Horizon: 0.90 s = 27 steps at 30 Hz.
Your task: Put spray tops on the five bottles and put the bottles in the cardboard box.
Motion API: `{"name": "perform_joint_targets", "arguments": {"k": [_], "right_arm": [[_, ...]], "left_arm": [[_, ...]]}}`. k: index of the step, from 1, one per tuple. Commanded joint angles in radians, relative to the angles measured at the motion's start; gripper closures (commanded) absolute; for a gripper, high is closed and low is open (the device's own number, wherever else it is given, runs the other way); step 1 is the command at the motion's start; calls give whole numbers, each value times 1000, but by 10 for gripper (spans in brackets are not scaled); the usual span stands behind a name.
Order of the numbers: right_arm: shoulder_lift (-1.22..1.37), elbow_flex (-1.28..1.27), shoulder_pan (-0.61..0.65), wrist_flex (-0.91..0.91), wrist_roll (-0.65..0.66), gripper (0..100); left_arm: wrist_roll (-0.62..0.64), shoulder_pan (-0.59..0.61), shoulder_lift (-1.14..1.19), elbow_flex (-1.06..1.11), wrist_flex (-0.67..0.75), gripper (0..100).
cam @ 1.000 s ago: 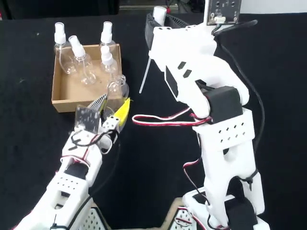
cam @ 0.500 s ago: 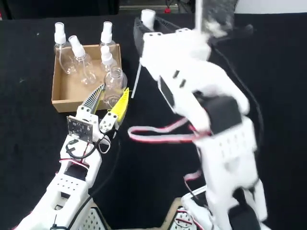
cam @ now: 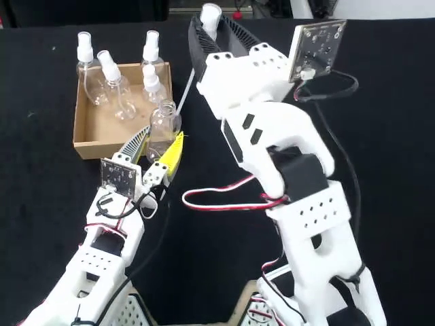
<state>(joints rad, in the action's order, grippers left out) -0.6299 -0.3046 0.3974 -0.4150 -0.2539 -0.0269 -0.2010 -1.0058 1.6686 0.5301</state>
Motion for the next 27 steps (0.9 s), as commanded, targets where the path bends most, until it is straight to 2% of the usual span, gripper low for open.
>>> {"name": "perform_joint_targets", "arguments": {"k": [1,5,10,20,27], "right_arm": [[-42,4,17,64,-8,987],[-39,4,17,66,-5,987],[-39,4,15,72,-3,987],[-38,-139,14,328,-5,987],[-42,-156,9,348,-3,987]], "left_arm": [[5,-7,-20,22,-6,880],[5,-7,-20,16,0,880],[5,-7,-9,21,94,880],[0,-99,-9,21,92,880],[-2,-96,-9,21,92,880]]}}
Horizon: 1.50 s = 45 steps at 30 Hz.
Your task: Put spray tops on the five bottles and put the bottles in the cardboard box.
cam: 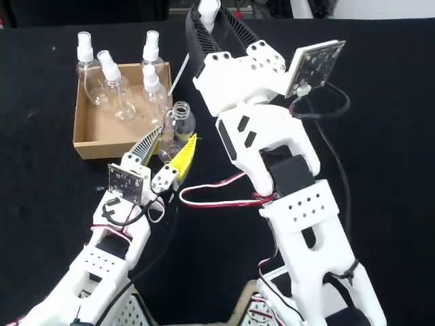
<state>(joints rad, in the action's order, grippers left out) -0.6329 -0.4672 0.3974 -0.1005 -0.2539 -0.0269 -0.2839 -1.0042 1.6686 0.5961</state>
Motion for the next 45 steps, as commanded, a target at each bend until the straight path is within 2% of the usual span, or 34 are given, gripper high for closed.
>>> {"name": "perform_joint_targets", "arguments": {"k": [1,7,11,13,45], "right_arm": [[-41,7,9,34,-3,987],[-41,8,9,25,9,987],[-84,33,15,-97,132,987],[-104,33,15,-115,153,987],[-120,16,68,-123,158,987]], "left_arm": [[-2,-13,-11,21,26,880],[-2,-12,-11,21,26,880],[-2,-12,-11,21,26,880],[-2,-12,-11,21,26,880],[-2,-12,-11,21,26,880]]}}
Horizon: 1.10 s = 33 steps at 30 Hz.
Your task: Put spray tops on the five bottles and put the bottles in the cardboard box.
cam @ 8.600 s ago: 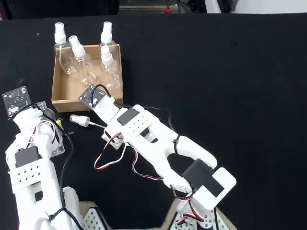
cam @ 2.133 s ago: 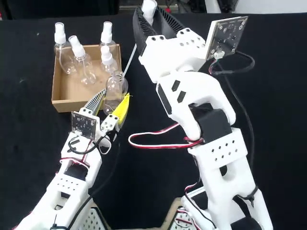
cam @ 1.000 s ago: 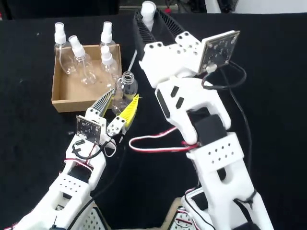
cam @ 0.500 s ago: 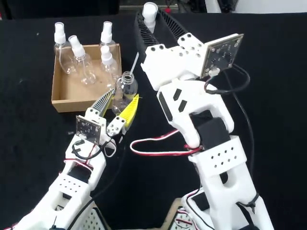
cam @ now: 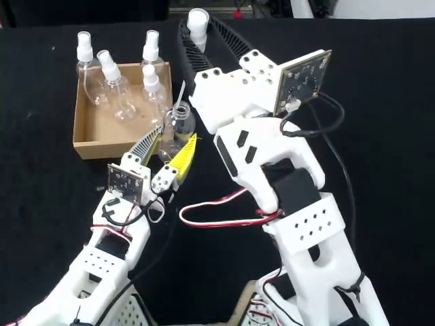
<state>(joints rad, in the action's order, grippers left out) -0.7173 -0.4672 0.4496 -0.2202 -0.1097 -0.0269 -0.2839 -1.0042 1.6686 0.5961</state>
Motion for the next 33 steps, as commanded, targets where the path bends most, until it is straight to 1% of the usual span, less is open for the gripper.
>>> {"name": "perform_joint_targets", "arguments": {"k": [1,13,17,22,25,26,31,33], "right_arm": [[-36,4,17,-3,14,987],[-36,-87,20,-2,9,987],[-38,-151,61,-3,15,987],[-38,-205,61,-6,15,986],[-38,-189,63,-98,15,979],[-38,-176,63,-138,15,961],[-38,-96,63,-331,15,797],[-38,-59,63,-374,15,766]], "left_arm": [[-2,-12,-11,21,26,880],[-2,-12,-11,21,26,880],[-2,-12,-11,21,26,880],[-2,-12,-11,21,26,880],[-2,-12,-11,21,26,880],[-2,-12,-11,21,26,880],[-2,-12,-11,21,26,880],[-2,-12,-11,21,26,880]]}}
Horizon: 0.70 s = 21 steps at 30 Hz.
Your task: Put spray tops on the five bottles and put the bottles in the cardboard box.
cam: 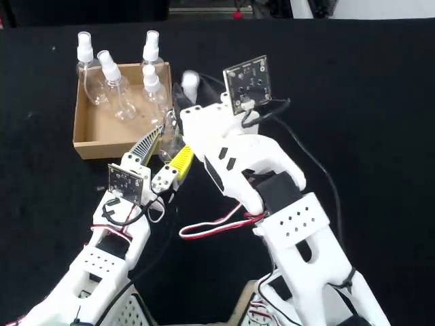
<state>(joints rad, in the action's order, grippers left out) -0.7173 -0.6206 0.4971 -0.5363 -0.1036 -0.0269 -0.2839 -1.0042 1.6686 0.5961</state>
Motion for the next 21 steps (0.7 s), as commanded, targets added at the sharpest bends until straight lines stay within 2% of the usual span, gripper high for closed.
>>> {"name": "perform_joint_targets", "arguments": {"k": [1,8,11,15,18,21], "right_arm": [[-38,116,15,-71,9,765],[-140,292,8,-229,9,793],[-206,289,8,-256,9,853],[-179,203,-12,-120,11,992],[-116,137,-74,37,9,986],[-42,128,-112,89,9,988]], "left_arm": [[-2,-12,-11,21,26,880],[-2,-12,-11,21,26,880],[-2,-12,-11,21,26,880],[-2,-12,-11,21,26,880],[-2,-12,-11,21,26,880],[-2,-12,-11,21,26,880]]}}
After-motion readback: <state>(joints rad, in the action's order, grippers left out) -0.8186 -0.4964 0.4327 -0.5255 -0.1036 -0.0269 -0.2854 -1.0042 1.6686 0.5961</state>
